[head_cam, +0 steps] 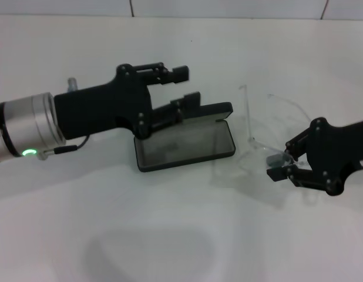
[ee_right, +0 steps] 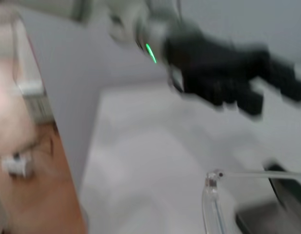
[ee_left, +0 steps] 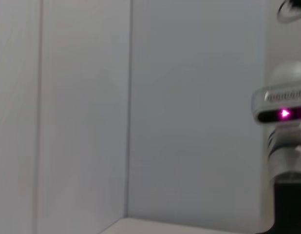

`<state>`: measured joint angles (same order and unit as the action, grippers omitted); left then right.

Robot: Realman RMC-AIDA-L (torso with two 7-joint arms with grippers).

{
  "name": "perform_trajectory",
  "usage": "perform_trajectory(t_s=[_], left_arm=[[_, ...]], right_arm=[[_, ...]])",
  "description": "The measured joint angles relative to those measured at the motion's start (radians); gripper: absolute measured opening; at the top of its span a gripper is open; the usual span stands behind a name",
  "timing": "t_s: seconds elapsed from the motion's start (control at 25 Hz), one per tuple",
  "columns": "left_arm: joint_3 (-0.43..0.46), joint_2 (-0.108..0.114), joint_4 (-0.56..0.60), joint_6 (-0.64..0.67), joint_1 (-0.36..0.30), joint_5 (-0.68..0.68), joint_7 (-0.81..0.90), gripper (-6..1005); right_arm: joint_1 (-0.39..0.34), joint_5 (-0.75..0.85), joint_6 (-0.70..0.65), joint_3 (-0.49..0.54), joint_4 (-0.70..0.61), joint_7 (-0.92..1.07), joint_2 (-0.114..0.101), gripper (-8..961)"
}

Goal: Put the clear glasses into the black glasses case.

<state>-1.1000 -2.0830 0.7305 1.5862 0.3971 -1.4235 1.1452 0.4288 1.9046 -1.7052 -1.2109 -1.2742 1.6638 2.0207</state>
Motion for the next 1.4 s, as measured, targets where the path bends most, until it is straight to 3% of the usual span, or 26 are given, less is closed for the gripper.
perform_trajectory(t_s=[0.2,0.44,0.48,1.08,1.4], left_arm=[[0.0,0.0,-0.008,0.061,0.007,0.004,0.0,469],[-0.001,-0.004,-0.034,0.1,0.037,0.023,-0.001,468],[0.0,-0.003,-0.075,0.118,0.067,0.029,-0.002,468],[-0.049,-0.002,-0.173,0.141,0.181,0.009,0.012,469],[-0.048,0.001,-0.19,0.067,0.234,-0.04,0.114,469]], right_arm=[[-0.029,-0.204,-0.002,0.012,0.214,-0.349,-0.006,124],[0.008,-0.263,-0.015,0.006,0.396,-0.578,0.0,124],[0.015,-0.273,-0.016,0.006,0.417,-0.604,0.001,124],[0.048,-0.297,0.007,0.01,0.486,-0.739,0.002,124],[0.041,-0.317,0.026,0.013,0.487,-0.8,0.002,124]])
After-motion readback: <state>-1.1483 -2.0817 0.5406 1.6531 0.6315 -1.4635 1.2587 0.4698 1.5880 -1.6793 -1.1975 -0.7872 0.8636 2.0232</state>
